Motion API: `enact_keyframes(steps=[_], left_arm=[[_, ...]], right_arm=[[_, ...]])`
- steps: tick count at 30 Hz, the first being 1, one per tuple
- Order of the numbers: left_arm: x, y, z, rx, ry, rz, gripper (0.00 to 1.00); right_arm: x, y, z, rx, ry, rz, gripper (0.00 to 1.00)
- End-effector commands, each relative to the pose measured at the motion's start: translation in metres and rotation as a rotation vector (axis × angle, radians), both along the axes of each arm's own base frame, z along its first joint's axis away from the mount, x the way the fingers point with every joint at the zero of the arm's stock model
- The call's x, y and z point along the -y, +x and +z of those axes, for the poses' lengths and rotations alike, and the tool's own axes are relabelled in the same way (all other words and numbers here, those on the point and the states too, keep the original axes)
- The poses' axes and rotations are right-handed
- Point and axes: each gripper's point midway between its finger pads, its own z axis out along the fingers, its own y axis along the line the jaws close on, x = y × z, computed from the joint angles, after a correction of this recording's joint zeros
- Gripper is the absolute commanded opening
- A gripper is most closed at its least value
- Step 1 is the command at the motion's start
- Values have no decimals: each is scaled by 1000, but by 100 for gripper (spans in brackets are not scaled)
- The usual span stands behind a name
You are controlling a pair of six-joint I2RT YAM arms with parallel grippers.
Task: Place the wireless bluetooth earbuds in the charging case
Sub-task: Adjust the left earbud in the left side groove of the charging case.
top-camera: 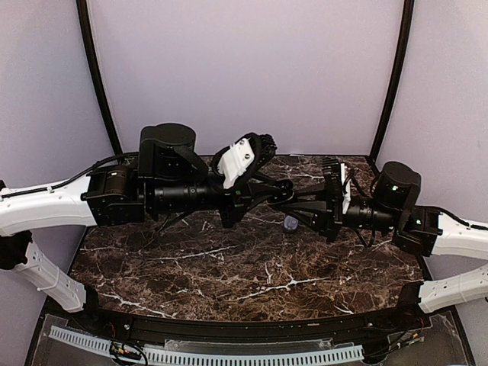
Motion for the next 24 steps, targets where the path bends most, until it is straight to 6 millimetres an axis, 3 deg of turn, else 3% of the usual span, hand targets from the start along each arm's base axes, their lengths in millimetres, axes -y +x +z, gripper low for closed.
enact_keyframes(steps=[1, 11, 18, 24], left_arm=[[-2, -7, 1, -12, 14, -35, 16], [-12, -32, -5, -16, 32, -161, 20], [-13, -35, -6, 0, 52, -188, 20], [-11, -36, 5, 21, 33, -196, 20]], right_arm=[[6, -6, 31, 45, 86, 0, 0], [12, -15, 40, 30, 134, 70, 0], [10, -17, 37, 28, 122, 99, 0], [4, -16, 29, 15, 92, 110, 0]])
